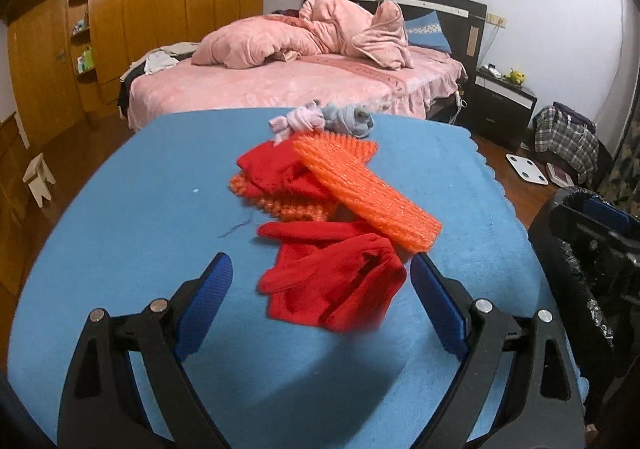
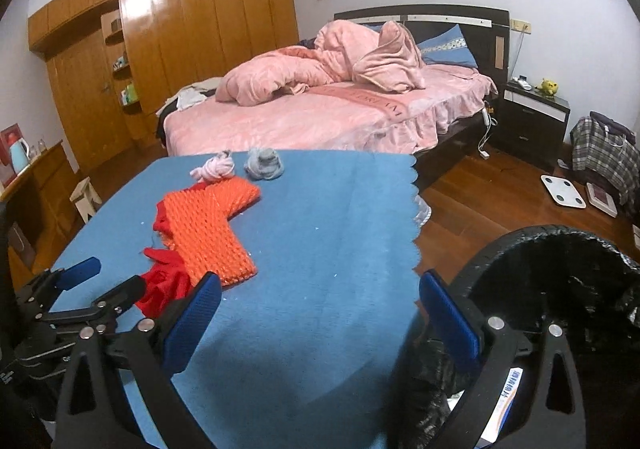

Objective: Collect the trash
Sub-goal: 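Grasp the red cloth with the left tool while the right tool reaches the orange mesh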

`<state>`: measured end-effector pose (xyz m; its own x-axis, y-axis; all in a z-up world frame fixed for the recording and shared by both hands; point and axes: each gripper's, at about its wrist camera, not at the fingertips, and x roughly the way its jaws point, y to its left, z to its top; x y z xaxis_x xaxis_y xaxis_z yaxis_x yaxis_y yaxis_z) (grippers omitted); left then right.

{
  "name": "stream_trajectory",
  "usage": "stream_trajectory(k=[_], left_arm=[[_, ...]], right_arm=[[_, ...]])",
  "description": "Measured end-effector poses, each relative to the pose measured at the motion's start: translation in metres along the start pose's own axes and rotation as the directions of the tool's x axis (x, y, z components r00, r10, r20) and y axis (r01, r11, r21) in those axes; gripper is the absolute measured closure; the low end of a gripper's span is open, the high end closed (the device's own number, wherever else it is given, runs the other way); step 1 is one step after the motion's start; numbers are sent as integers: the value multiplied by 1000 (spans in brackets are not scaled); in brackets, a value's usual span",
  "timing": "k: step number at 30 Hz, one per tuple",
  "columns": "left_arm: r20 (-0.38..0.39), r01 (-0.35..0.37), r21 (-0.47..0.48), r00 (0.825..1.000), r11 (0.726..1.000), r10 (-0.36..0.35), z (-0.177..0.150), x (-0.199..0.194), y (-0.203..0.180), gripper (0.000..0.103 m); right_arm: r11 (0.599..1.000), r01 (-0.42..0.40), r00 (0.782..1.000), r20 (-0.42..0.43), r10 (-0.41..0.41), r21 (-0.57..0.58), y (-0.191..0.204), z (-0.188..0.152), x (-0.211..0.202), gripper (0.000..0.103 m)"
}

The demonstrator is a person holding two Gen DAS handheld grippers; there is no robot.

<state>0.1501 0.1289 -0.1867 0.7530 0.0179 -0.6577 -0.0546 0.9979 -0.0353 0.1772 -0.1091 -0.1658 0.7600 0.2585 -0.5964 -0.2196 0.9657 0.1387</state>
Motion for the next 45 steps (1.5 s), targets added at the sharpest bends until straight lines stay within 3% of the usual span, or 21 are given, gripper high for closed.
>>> stream_trajectory(k=[3, 6, 9, 10, 14, 22, 29, 37, 42, 45], left_arm=[[-23, 4, 5, 1000, 1000, -4, -1, 13, -5, 18], [-75, -10, 10, 997, 1000, 11, -1, 30, -7, 28], [-130, 6, 14, 992, 1000, -4, -2, 42, -10, 53], [-148, 11, 19, 989, 1000, -8, -2, 47, -12, 70], [-151, 24, 9, 988, 1000, -22, -3, 48, -10, 92], [-80, 25, -47, 996, 999, -28, -2, 22, 2, 95], [-25, -73, -99, 997, 992, 71, 1, -5, 40, 95], [-20, -152, -84, 988, 985, 151, 9, 5, 64, 95], [-29, -183, -100, 983, 978, 181, 12, 15, 75, 95], [-39, -180, -102, 983, 978, 177, 7, 18, 76, 95]], right_arm=[[1000, 1, 1000, -8, -1, 1, -1, -1, 5, 6], [1000, 2, 1000, -12, -2, 0, -3, -1, 8, 6], [1000, 4, 1000, -17, -4, 1, -4, -2, 11, 6], [1000, 4, 1000, -18, -4, 1, -4, -2, 12, 6], [1000, 2, 1000, -23, -2, 3, -2, -3, 15, 7], [1000, -13, 999, -40, 13, -11, 9, -5, 24, 7], [999, -54, 997, -49, 54, -1, 25, -1, 37, 7], [994, -96, 992, -91, 92, -43, 59, 9, 73, 12], [992, -104, 983, -157, 91, -73, 73, 6, 96, 20], [989, -126, 975, -195, 109, -78, 77, 2, 102, 34]])
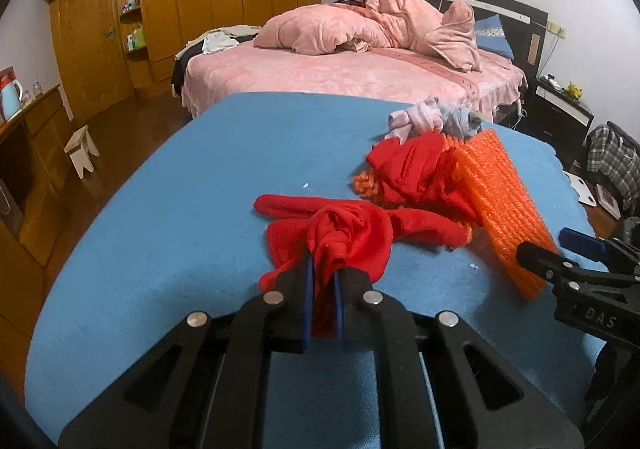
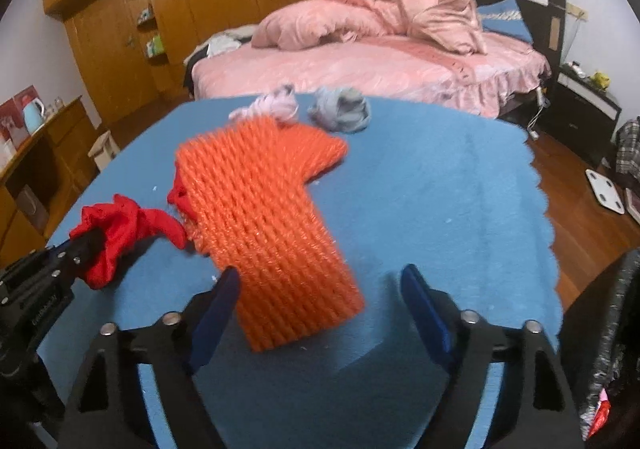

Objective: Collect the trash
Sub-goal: 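Grasp the red cloth with the left tool while the right tool reaches the orange mesh, then grasp and lift the orange mesh with the right tool while the left tool holds the red cloth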

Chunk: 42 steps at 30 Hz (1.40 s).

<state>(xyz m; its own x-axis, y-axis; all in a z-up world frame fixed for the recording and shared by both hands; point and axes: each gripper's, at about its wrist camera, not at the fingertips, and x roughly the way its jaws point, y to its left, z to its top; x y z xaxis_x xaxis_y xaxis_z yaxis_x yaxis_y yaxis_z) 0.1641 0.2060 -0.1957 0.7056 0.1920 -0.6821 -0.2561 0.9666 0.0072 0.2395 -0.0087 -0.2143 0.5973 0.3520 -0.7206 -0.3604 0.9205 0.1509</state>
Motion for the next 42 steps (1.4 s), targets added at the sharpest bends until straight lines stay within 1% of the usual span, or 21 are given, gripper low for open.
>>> stream_trajectory(k=[2, 3, 5, 7, 11, 17, 19, 27, 36, 42], left_arm=[[3, 3, -4, 1000, 1000, -3, 0, 0, 1, 95], [3, 3, -4, 1000, 1000, -3, 0, 0, 1, 95], [2, 3, -4, 1000, 1000, -3, 0, 0, 2, 95], [2, 3, -2, 1000, 1000, -3, -1, 1, 1, 95], [0, 3, 0, 1000, 1000, -3, -1, 2, 2, 95], [17, 19, -13, 1000, 1000, -19, -2, -3, 2, 95], [27, 33, -19, 999, 999, -32, 0, -10, -1, 95], [97, 86, 25, 991, 996, -88, 7, -48, -26, 95], [146, 178, 77, 971, 981, -188, 15, -83, -64, 95], [162, 247, 131, 950, 960, -267, 15, -103, -100, 95]], right_arm=[[1000, -8, 1000, -21, 8, -7, 2, 0, 4, 47], [1000, -18, 1000, -19, 18, -10, 3, -1, 3, 52], [999, -48, 999, -20, 47, -17, 7, -3, 2, 69], [997, -75, 997, -25, 74, -25, 12, -5, 3, 80], [997, -70, 997, -22, 69, -45, 19, -8, 2, 83], [997, -76, 997, 14, 76, -20, 15, -6, -17, 83], [997, -70, 997, 30, 70, -15, 13, -5, -27, 83], [998, -45, 994, 99, 40, 47, -12, -6, -68, 83], [995, -9, 986, 167, -7, 99, -45, -11, -116, 83], [991, 22, 976, 211, -51, 134, -70, -17, -150, 83]])
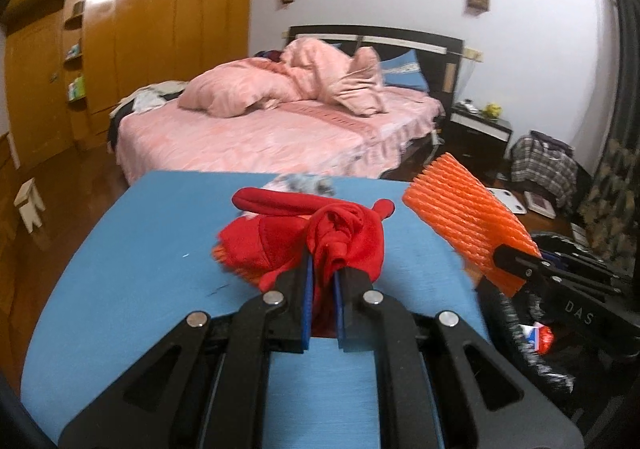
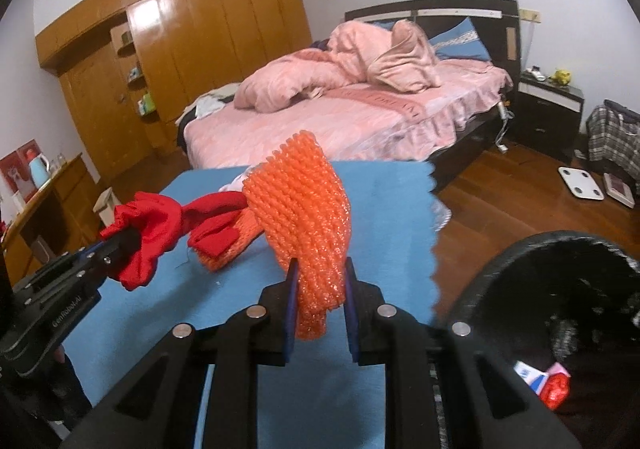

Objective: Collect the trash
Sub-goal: 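Grasp and lift the orange mesh with the right tool while the left tool holds the red cloth, then carry the red cloth and orange mesh over the bin and open both tools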

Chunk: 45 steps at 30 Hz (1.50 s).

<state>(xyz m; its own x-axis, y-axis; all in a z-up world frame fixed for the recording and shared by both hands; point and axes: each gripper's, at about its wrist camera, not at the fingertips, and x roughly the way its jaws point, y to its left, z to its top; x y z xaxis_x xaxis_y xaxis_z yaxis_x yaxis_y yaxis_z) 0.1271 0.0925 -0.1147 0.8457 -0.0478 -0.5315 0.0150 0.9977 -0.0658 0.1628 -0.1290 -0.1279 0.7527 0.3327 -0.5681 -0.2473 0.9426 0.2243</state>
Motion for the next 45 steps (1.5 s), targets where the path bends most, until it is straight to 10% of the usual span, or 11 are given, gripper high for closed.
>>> stream_trajectory(k=[15, 37, 45], left_arm=[[-1, 210, 111, 978, 971, -211, 9, -2, -104, 95], [-124, 446, 236, 895, 864, -428, -17, 29, -241, 94], [-164, 493, 231, 870, 839, -466, -30, 38, -248, 45]], right_arm=[[984, 158, 985, 63, -164, 82, -83, -11, -76, 83], [894, 380, 917, 25, -397, 239, -197, -53, -134, 83], [864, 433, 897, -31, -441, 258, -217, -69, -135, 66]])
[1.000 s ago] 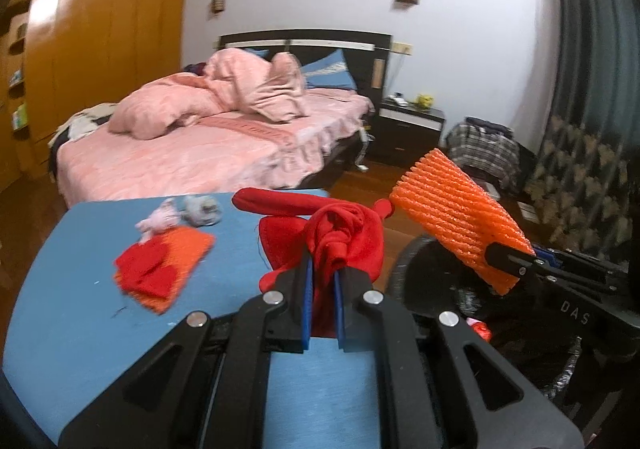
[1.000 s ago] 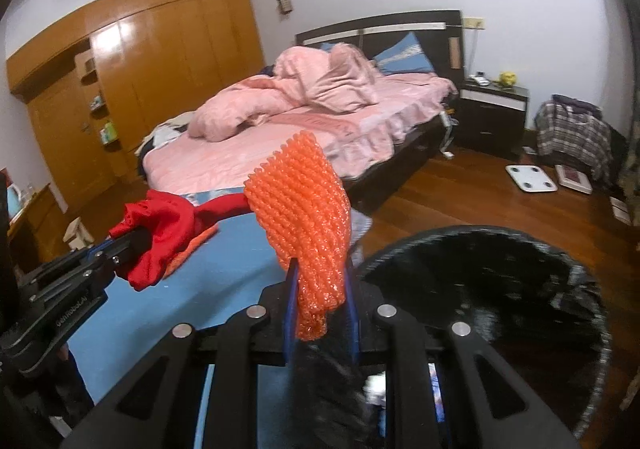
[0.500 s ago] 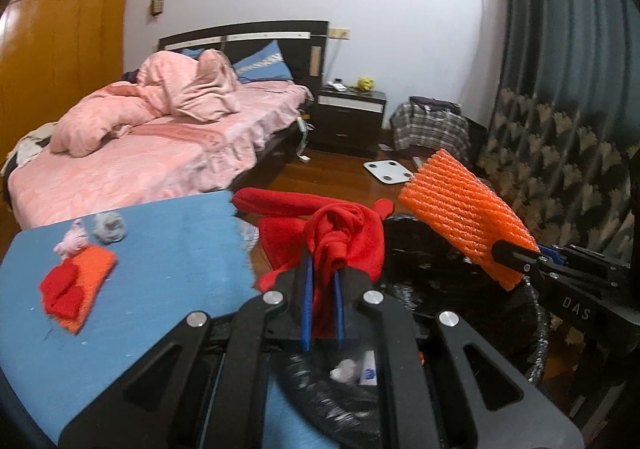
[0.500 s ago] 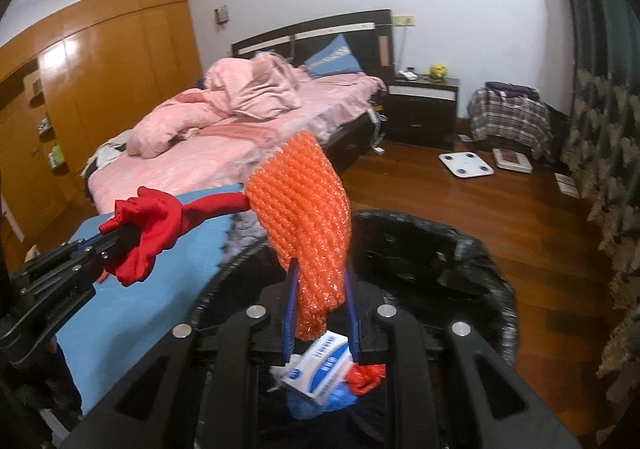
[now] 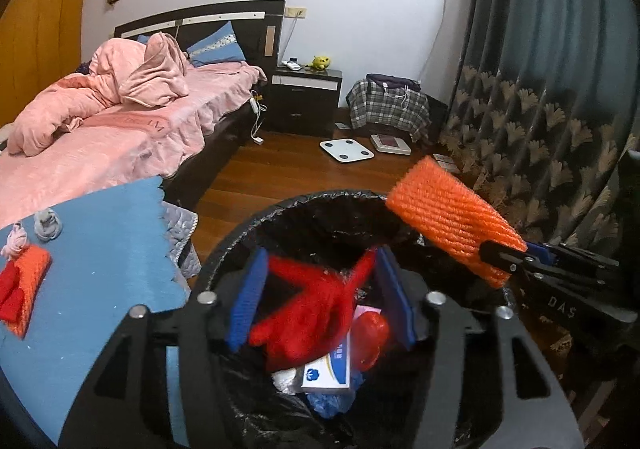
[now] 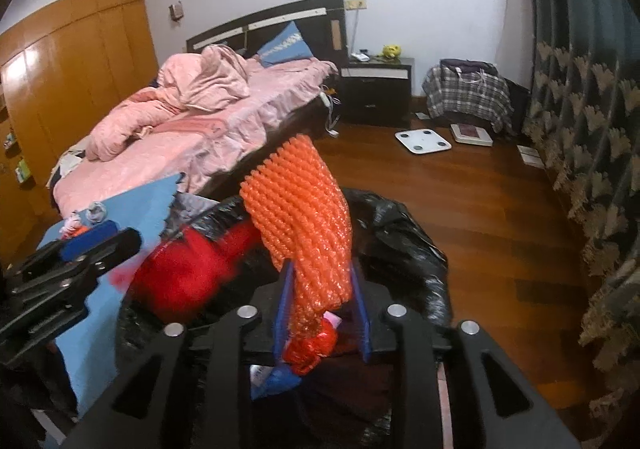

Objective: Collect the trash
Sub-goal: 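Carry the red cloth and orange mesh over the bin and open both tools, then grasp the second red cloth off the orange mesh pad with the left tool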

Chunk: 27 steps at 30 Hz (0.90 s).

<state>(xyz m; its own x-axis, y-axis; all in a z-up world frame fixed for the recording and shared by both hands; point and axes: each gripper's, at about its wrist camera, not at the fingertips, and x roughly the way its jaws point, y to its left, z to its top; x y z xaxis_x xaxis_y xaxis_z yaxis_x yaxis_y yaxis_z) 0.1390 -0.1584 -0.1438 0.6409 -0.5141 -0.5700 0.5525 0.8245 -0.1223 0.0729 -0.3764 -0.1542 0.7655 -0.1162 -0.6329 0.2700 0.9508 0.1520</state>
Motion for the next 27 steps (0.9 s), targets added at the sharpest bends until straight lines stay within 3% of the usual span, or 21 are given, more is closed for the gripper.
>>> stream_trajectory(k=[2, 3, 5, 8, 16, 27], left_arm=[[1, -16, -10, 1000, 1000, 16, -1, -3, 6, 39], [4, -24, -15, 1000, 1000, 24, -2, -6, 10, 37], [13, -55, -26, 998, 998, 56, -4, -14, 21, 29], [28, -100, -43, 994, 994, 102, -6, -27, 37, 22], [39, -263, -108, 963, 959, 268, -19, -69, 100, 17], [9, -477, -225, 871, 850, 491, -46, -124, 202, 16]], right_arm=[[1000, 10, 1000, 4, -10, 2, -1, 0, 0, 43], [1000, 14, 1000, 11, -14, 2, -1, -1, -1, 39], [1000, 22, 1000, 17, -22, -3, 1, 0, -1, 17], [1000, 18, 999, 32, -17, -16, 9, 1, -3, 9], [993, -89, 995, 45, 93, -72, 60, 6, -4, 6], [938, -280, 957, 24, 291, -204, 192, 15, 26, 6]])
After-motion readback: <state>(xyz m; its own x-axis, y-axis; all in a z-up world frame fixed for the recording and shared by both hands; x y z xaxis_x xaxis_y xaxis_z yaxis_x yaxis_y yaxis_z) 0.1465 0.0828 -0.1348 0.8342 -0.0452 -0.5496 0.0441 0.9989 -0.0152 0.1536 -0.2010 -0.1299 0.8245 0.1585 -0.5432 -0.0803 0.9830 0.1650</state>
